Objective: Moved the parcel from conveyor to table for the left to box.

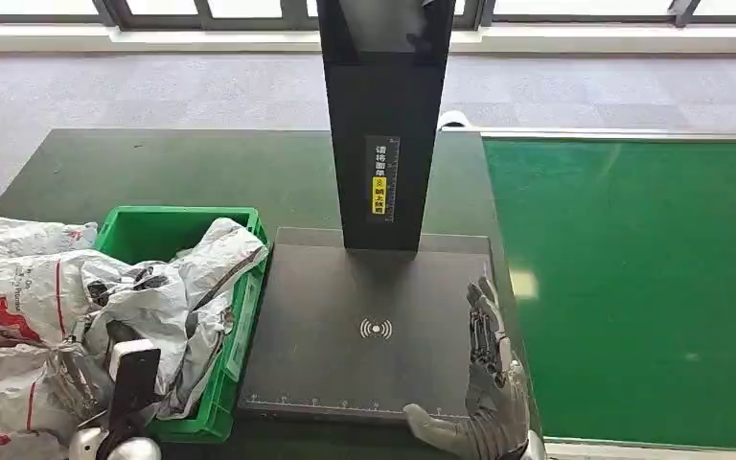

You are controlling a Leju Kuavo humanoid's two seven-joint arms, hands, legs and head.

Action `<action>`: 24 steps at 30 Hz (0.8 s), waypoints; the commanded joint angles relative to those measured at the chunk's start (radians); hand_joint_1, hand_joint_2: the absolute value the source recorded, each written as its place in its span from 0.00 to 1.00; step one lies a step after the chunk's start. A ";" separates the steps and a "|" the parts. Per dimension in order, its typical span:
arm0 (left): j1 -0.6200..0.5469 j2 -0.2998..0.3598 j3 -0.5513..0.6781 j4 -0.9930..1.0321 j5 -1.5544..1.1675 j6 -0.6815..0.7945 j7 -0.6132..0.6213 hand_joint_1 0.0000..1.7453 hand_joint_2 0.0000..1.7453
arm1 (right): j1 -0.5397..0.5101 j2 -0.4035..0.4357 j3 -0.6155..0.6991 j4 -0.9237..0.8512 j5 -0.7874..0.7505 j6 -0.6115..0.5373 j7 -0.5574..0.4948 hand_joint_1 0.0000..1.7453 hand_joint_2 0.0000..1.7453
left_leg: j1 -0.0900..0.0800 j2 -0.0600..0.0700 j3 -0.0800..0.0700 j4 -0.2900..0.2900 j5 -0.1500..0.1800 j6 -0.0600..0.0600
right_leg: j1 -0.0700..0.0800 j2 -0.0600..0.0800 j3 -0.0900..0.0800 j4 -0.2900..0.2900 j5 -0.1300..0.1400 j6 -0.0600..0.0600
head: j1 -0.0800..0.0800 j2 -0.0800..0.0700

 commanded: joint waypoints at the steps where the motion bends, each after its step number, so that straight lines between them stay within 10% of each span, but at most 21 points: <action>1: 0.003 -0.008 -0.133 -0.037 -0.049 0.030 -0.088 1.00 1.00 | -0.028 -0.024 0.019 0.073 -0.013 -0.001 0.004 0.00 1.00 | 0.000 -0.002 -0.003 0.000 0.003 0.001 | 0.001 -0.002 -0.002 0.000 0.002 0.000 | 0.000 0.000; 21: 0.049 0.000 -0.319 -0.183 -0.194 0.030 -0.088 1.00 1.00 | -0.006 -0.039 0.008 0.047 -0.030 -0.001 0.004 0.00 1.00 | 0.000 0.001 -0.007 -0.001 0.006 0.000 | 0.002 0.004 -0.005 -0.001 0.007 0.000 | 0.000 0.000; 22: 0.036 0.005 -0.310 -0.127 -0.185 0.030 -0.088 0.12 1.00 | -0.018 -0.036 0.014 0.058 -0.035 -0.001 0.004 0.00 1.00 | 0.000 0.001 -0.007 -0.001 0.006 0.000 | 0.002 0.004 -0.006 -0.002 0.008 0.000 | 0.000 0.000; 24: 0.013 0.008 -0.282 -0.002 -0.176 0.030 -0.076 0.00 1.00 | -0.030 -0.036 0.026 0.069 -0.044 -0.001 0.004 0.00 1.00 | 0.000 0.001 -0.007 -0.002 0.007 0.000 | 0.002 0.005 -0.006 -0.002 0.008 0.000 | 0.000 0.000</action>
